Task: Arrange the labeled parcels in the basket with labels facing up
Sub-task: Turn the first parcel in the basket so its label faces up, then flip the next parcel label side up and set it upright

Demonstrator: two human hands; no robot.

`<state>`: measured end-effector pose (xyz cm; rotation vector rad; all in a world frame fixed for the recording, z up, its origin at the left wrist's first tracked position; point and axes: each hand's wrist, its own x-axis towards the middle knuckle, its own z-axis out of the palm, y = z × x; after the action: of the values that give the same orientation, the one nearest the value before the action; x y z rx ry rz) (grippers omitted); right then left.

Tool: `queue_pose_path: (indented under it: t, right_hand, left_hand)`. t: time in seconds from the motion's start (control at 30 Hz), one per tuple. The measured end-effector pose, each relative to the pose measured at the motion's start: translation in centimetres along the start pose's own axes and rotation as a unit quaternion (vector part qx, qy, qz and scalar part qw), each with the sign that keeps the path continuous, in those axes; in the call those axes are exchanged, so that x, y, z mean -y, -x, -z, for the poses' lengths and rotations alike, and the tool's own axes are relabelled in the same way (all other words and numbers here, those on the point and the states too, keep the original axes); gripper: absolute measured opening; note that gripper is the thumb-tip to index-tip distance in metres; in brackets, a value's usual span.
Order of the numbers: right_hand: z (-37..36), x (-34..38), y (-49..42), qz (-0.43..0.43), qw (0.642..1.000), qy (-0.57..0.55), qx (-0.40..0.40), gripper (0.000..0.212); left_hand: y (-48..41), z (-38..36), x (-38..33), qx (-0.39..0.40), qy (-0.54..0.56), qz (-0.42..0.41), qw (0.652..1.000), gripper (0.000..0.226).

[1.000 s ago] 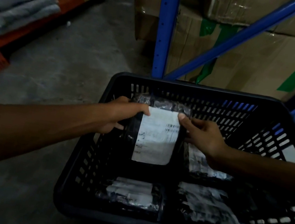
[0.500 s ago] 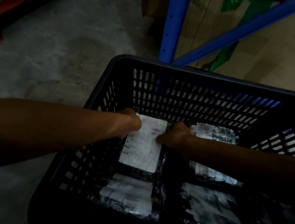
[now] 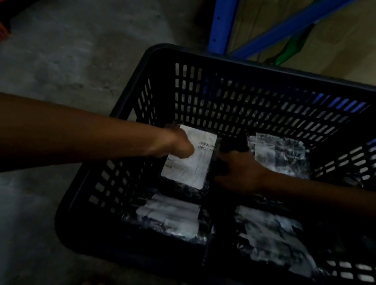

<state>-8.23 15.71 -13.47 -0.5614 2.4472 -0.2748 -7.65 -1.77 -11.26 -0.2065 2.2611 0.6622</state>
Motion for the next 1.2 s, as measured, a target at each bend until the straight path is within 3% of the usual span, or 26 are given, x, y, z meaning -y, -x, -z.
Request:
queue_pose_path:
  t: [0.07,0.13,0.2,0.3,0.4,0.5,0.57,0.67,0.77,0.83,0.93,0.97,1.07,1.13,1.2]
  right_hand:
    - [-0.1,0.3,3.2,0.067,0.997,-0.013,0.031,0.061]
    - [-0.4,1.2,5.9,0.141,0.986,-0.053,0.072,0.065]
    - [-1.3,2.2,7.6,0.195,0.973,-0.078,0.098,0.062]
    - [-3.4,2.7,7.9,0.252,0.962,-0.047,0.09,0.057]
    - [-4.6,2.5,7.6,0.255,0.967,0.006,0.024,0.057]
    - [-5.4,2.1,7.2,0.269,0.963,-0.004,-0.004,0.049]
    - [-5.4,1.5,6.9,0.264,0.963,-0.044,-0.021,0.039]
    - [-4.6,0.0,5.8,0.218,0.968,-0.111,-0.045,0.033]
    - [-2.3,-1.0,5.1,0.156,0.956,-0.243,-0.046,0.024]
    - [0.2,-1.0,5.0,0.103,0.926,-0.36,-0.056,0.025]
    - [3.9,-0.9,4.8,-0.034,0.868,-0.491,-0.072,0.031]
    - [4.8,-1.0,4.6,-0.082,0.846,-0.52,-0.08,0.034]
    - [6.0,-1.7,3.8,-0.183,0.788,-0.582,-0.082,0.054]
    - [6.3,-1.6,3.5,-0.206,0.77,-0.6,-0.066,0.059]
    - [6.3,-1.2,3.3,-0.221,0.755,-0.615,-0.056,0.062]
  left_hand:
    - [1.7,-1.1,0.4,0.021,-0.078,-0.016,0.997,0.058]
    - [4.2,-2.7,1.0,0.096,-0.171,-0.03,0.98,0.058]
    - [6.7,-4.2,1.6,0.186,-0.173,-0.04,0.966,0.051]
    - [7.9,-4.8,1.5,0.23,-0.109,-0.057,0.965,0.052]
    - [8.5,-4.2,1.6,0.193,-0.101,-0.043,0.975,0.057]
    - [8.1,-4.2,3.8,0.198,-0.189,-0.077,0.959,0.06]
    - [8.1,-4.2,4.4,0.138,-0.239,-0.074,0.958,0.052]
    - [7.4,-3.6,4.2,0.023,-0.19,-0.082,0.978,0.042]
    - [7.3,-2.9,3.7,-0.053,-0.018,-0.104,0.993,0.03]
    - [7.1,-2.5,2.9,-0.107,0.125,-0.113,0.98,0.031]
    - [6.5,-1.5,1.6,-0.219,0.292,-0.094,0.926,0.056]
    - [6.2,-0.9,1.3,-0.225,0.339,-0.079,0.91,0.062]
    - [6.1,0.2,0.9,-0.143,0.429,-0.059,0.89,0.056]
    - [5.6,0.1,0.7,-0.133,0.408,-0.062,0.901,0.046]
    - [4.7,-0.1,0.5,-0.17,0.377,-0.053,0.909,0.049]
